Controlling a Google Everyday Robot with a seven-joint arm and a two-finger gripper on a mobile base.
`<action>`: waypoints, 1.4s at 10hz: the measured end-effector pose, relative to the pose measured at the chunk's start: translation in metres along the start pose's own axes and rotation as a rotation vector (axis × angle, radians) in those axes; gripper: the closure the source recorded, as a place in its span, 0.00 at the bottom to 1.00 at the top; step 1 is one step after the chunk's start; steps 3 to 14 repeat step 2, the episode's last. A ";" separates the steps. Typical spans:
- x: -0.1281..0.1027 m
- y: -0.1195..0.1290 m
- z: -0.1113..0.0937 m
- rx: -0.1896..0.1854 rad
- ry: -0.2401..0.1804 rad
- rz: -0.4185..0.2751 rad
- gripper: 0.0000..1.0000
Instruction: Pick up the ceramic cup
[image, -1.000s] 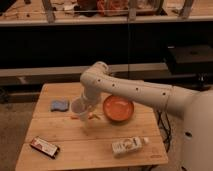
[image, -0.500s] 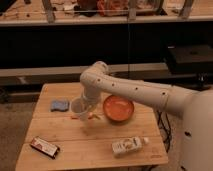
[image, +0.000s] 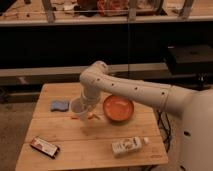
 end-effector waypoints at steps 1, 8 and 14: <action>0.000 0.000 0.000 0.000 0.000 0.000 1.00; 0.001 0.000 0.000 0.000 0.000 0.000 1.00; 0.001 0.000 0.000 0.000 0.000 0.000 1.00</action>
